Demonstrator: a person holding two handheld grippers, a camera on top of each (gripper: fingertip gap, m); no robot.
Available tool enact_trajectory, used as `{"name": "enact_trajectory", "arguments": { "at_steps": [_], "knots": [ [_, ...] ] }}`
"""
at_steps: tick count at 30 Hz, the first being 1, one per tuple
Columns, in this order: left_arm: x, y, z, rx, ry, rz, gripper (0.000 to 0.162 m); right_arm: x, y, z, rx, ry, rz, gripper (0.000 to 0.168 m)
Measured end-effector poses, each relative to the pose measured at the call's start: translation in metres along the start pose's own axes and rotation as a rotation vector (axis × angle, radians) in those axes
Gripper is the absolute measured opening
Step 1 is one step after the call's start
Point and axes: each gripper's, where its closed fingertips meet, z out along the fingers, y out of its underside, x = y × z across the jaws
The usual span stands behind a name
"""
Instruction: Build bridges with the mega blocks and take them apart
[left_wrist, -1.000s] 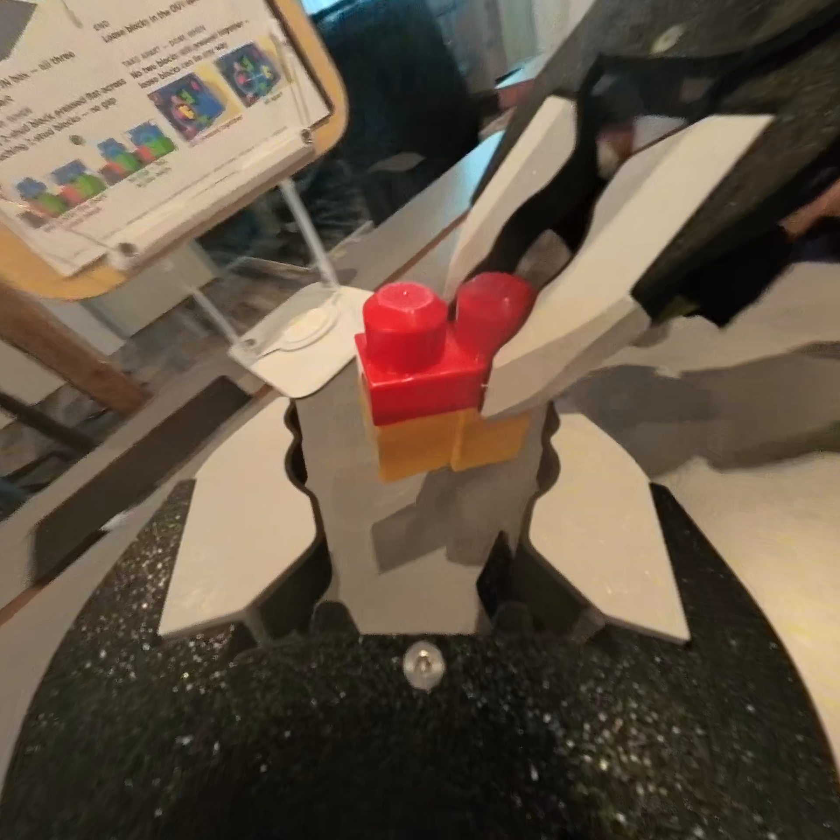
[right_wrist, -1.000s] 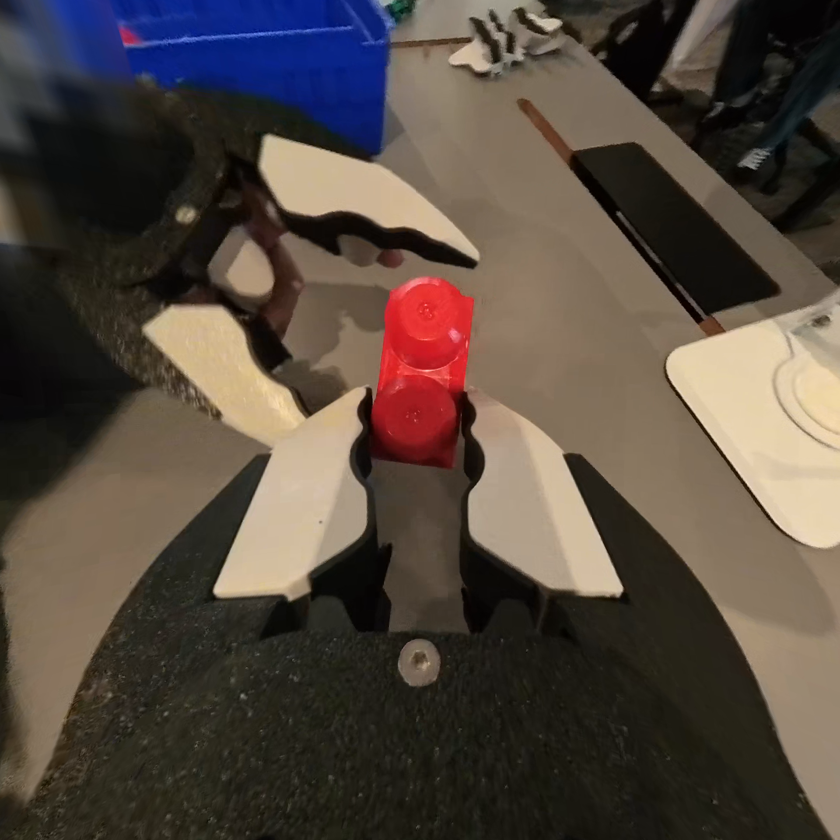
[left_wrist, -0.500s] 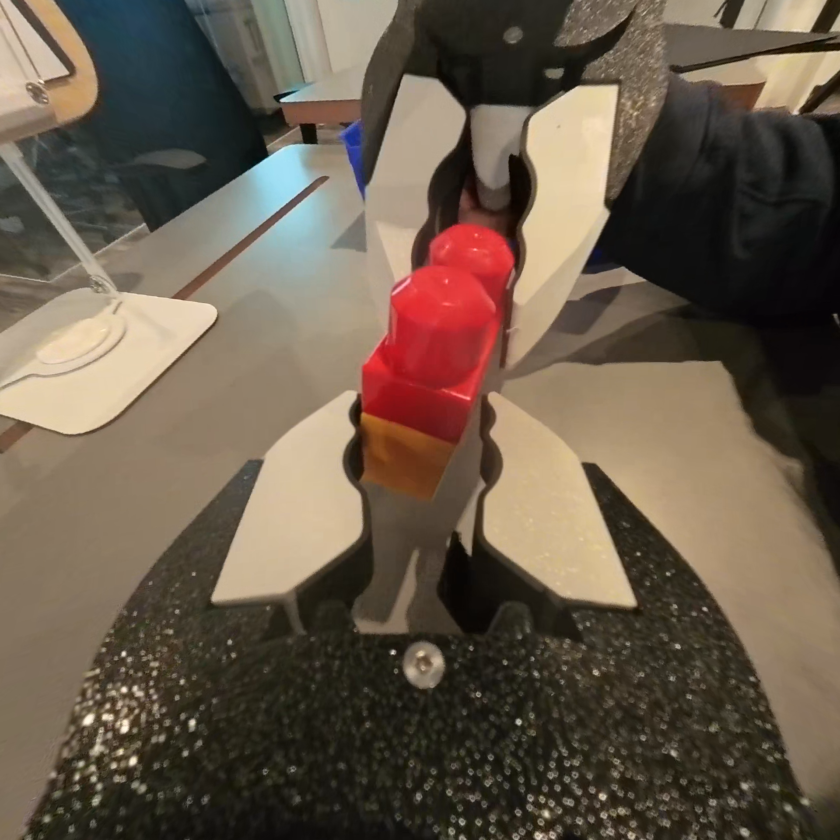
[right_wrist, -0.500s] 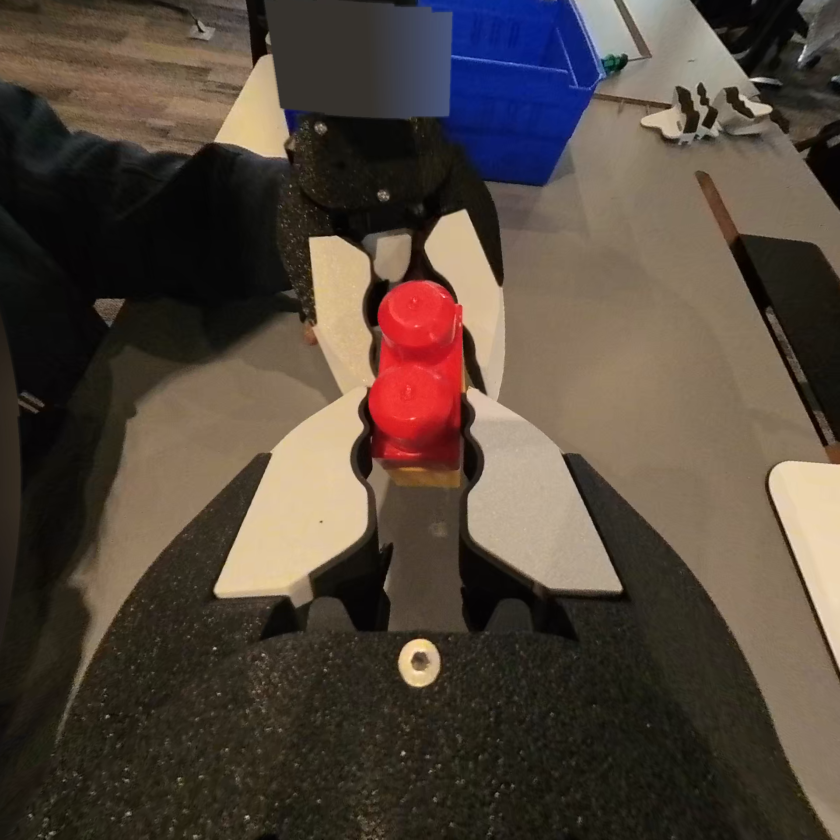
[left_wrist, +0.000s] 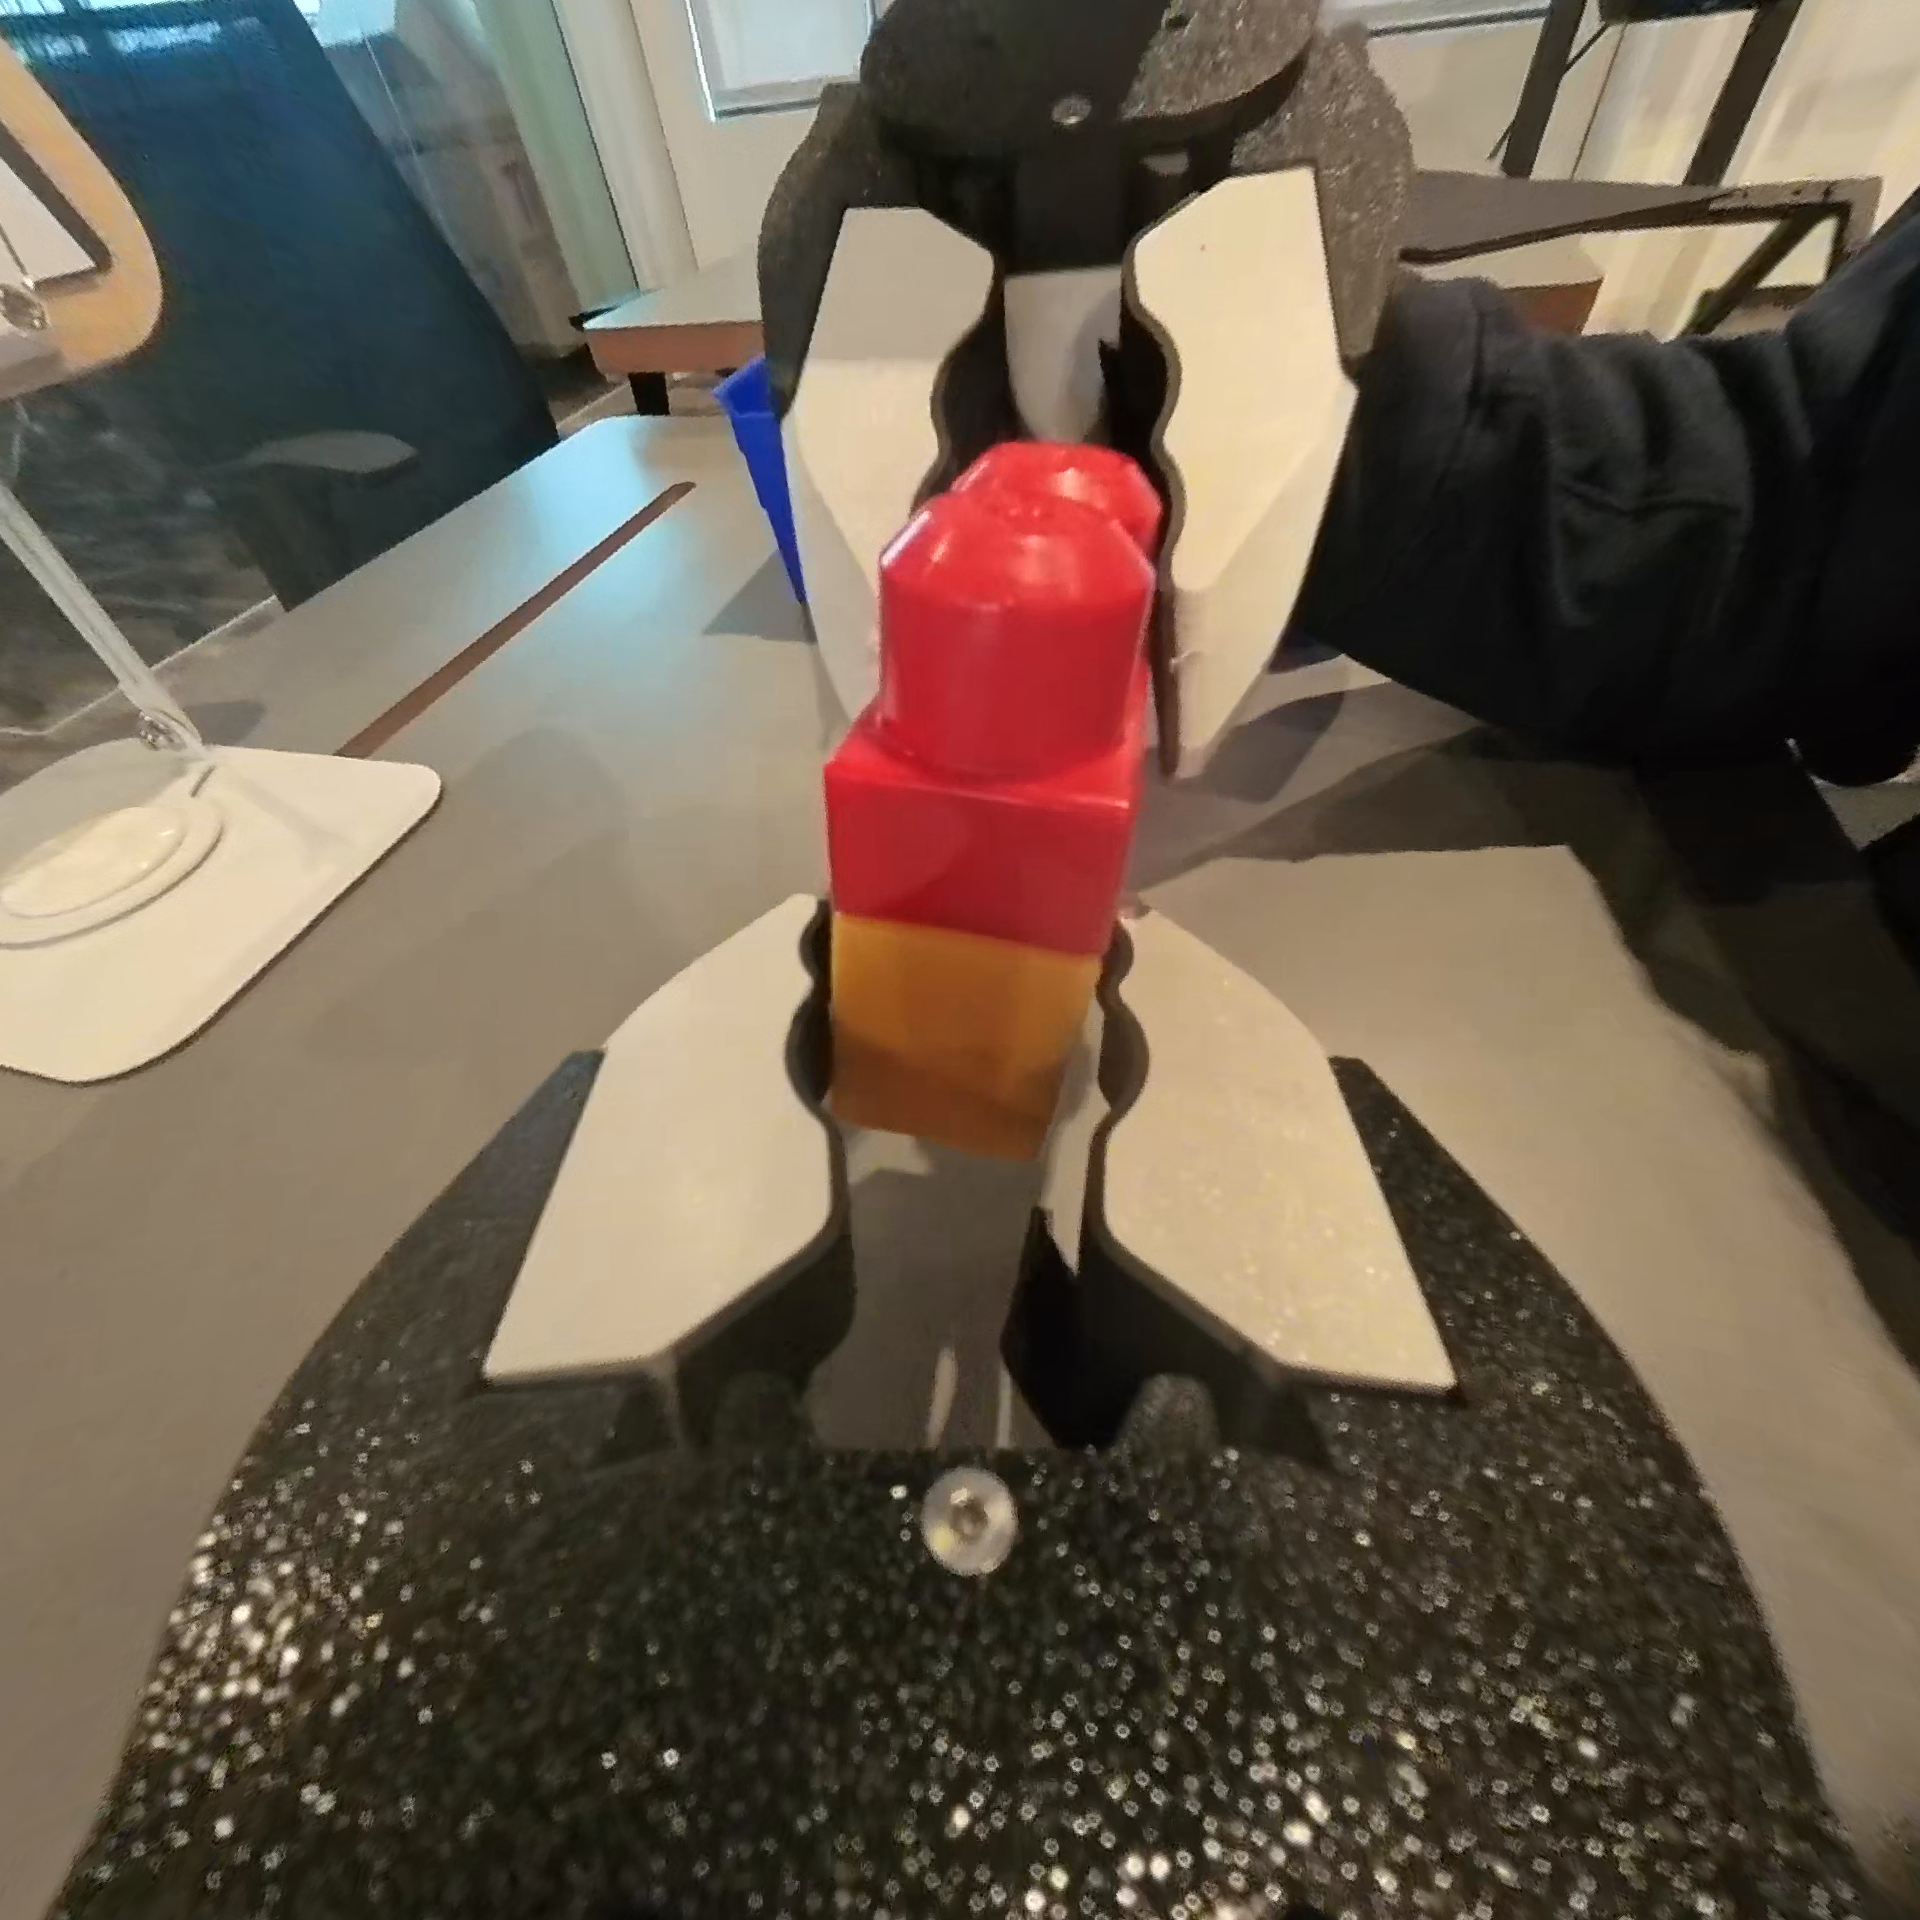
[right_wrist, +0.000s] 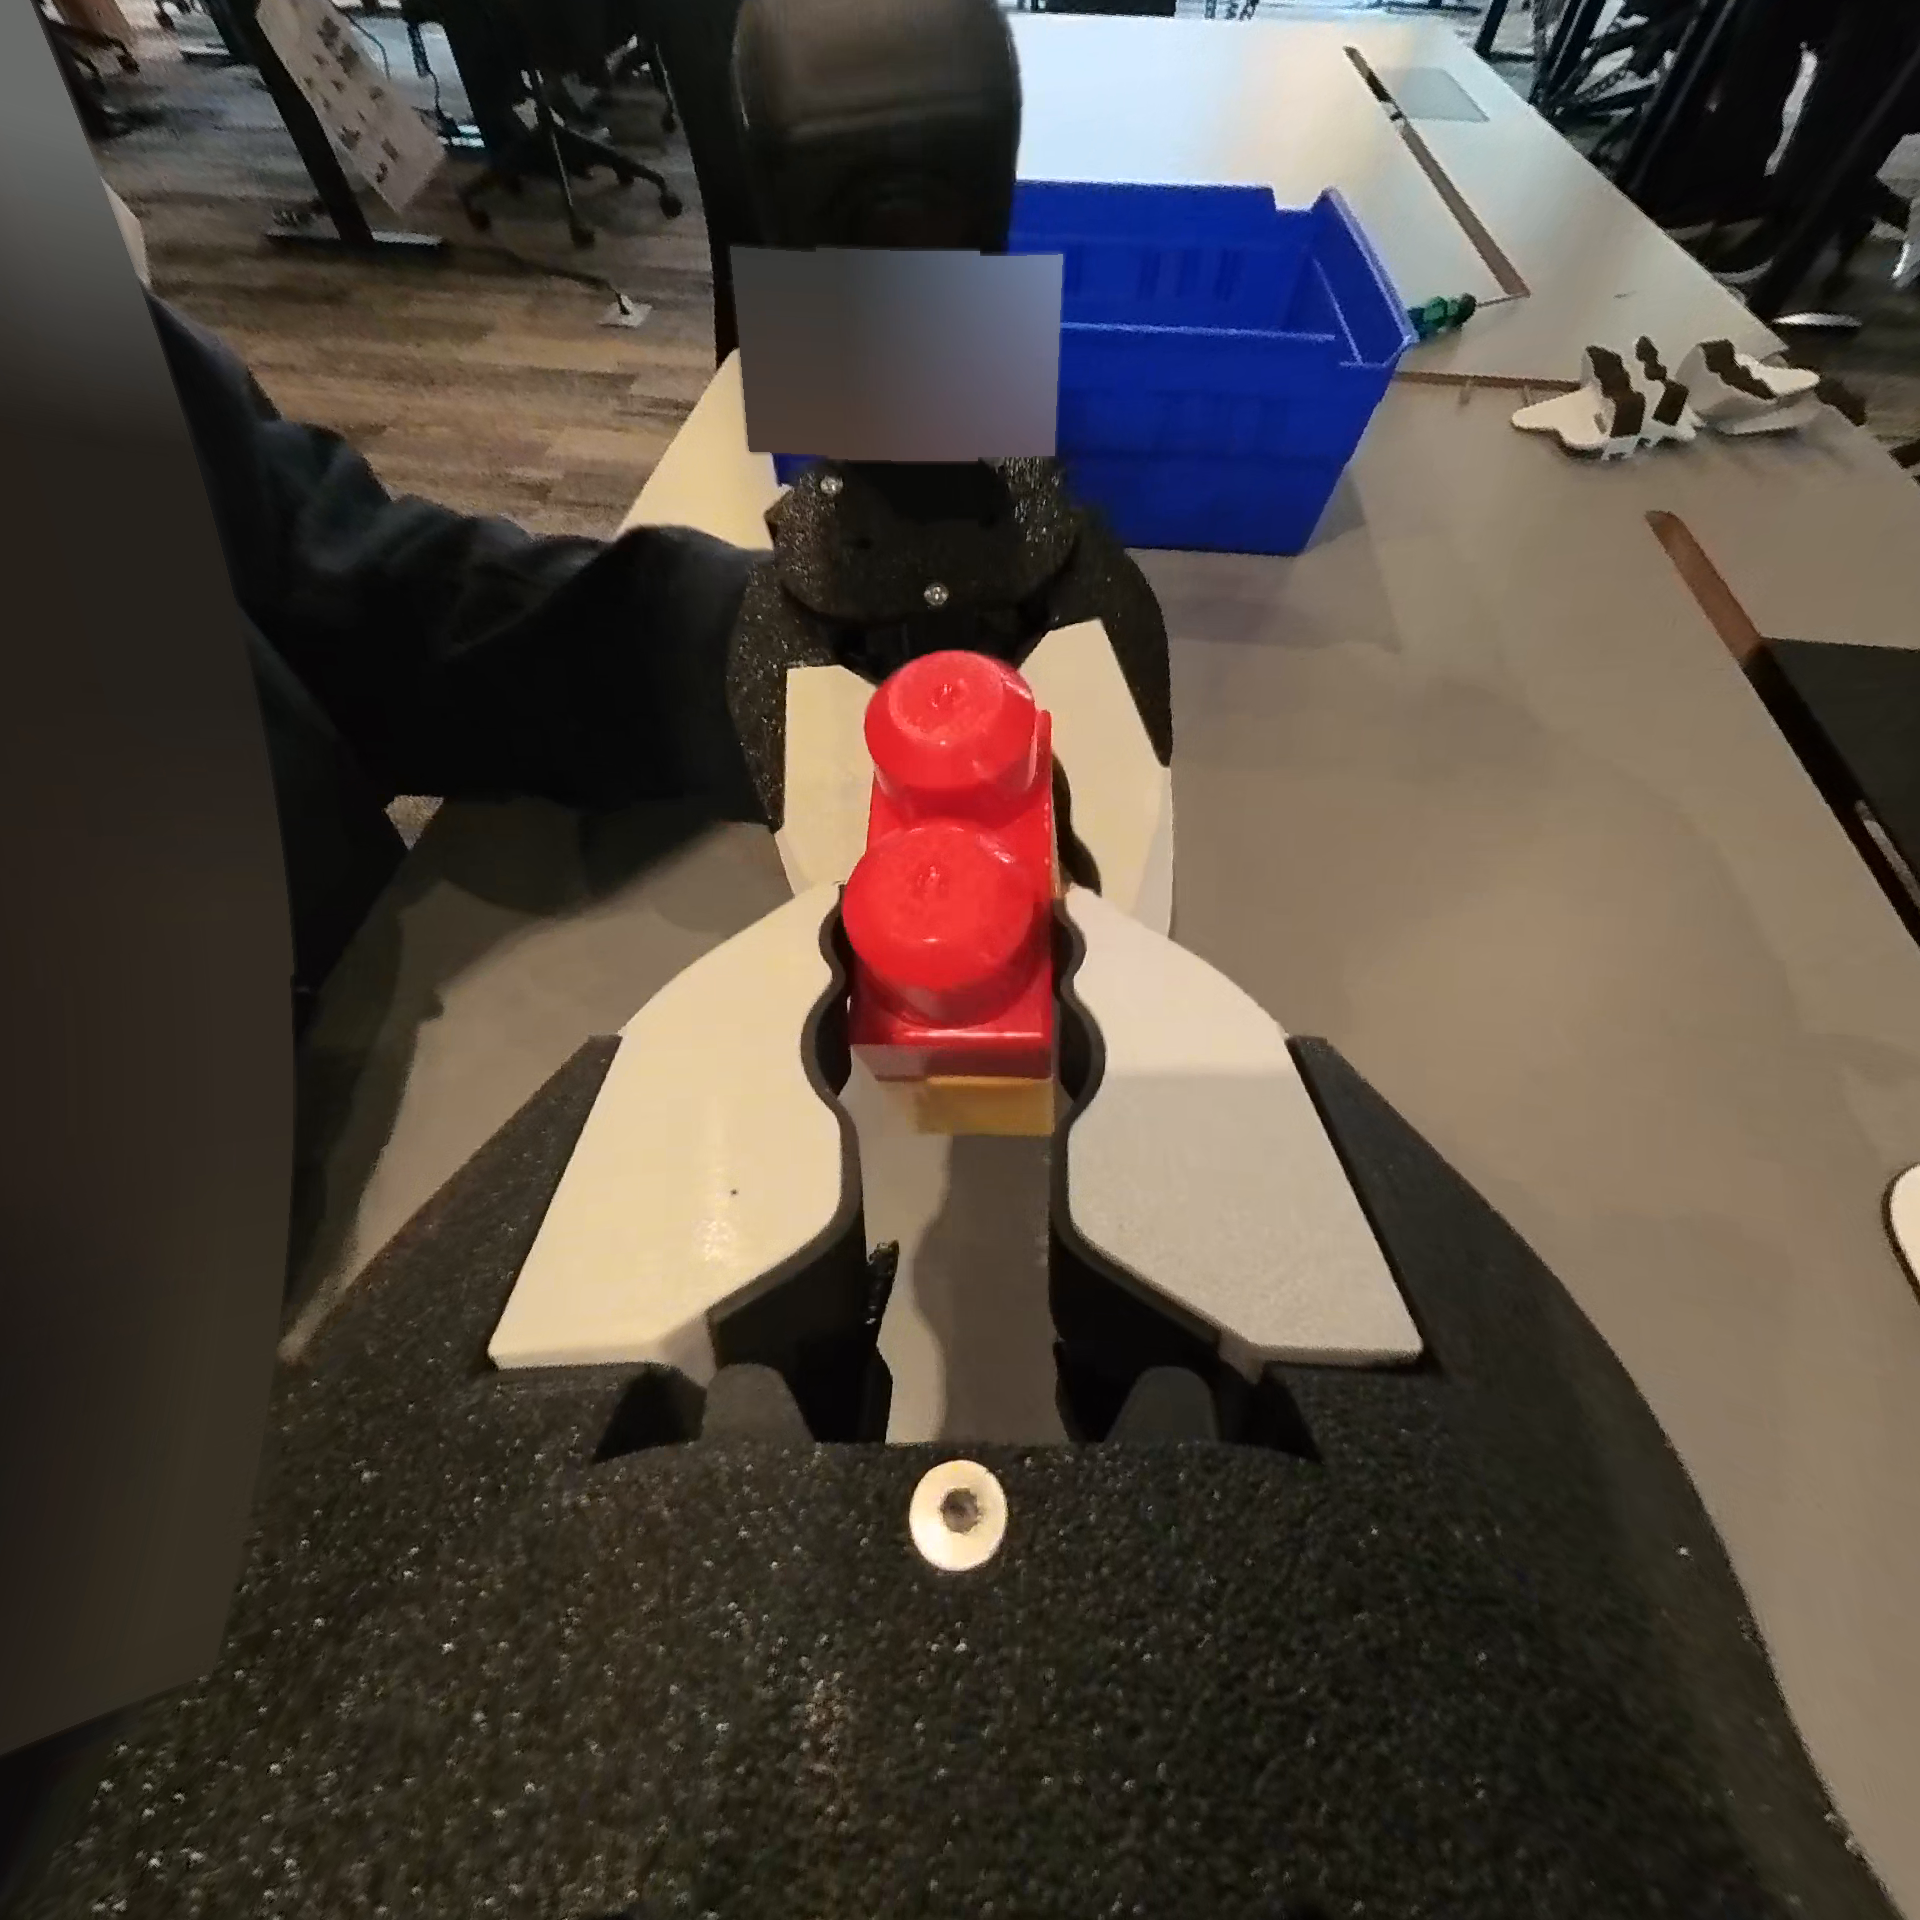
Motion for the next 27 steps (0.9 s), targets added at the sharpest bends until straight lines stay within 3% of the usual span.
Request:
{"name": "enact_trajectory", "arguments": {
  "at_steps": [7,10,17,20,27],
  "knots": [
    [-0.002,-0.008,0.001,0.068,0.000,-0.031,0.040,0.008,-0.010,-0.005,0.068,0.096,-0.040,0.036],
    [-0.002,-0.009,0.000,0.092,0.020,-0.052,0.040,0.013,-0.005,-0.008,0.065,0.145,-0.049,0.047],
    [0.005,-0.011,0.003,0.102,0.043,-0.031,0.041,0.005,0.001,0.005,0.082,0.122,-0.004,0.055],
    [0.006,-0.010,0.006,0.096,0.040,-0.037,0.041,0.003,-0.001,0.012,0.107,0.118,-0.002,0.042],
    [0.007,-0.009,0.003,0.085,0.062,-0.058,0.040,0.003,-0.001,0.013,0.118,0.110,0.049,0.043]
  ]
}}
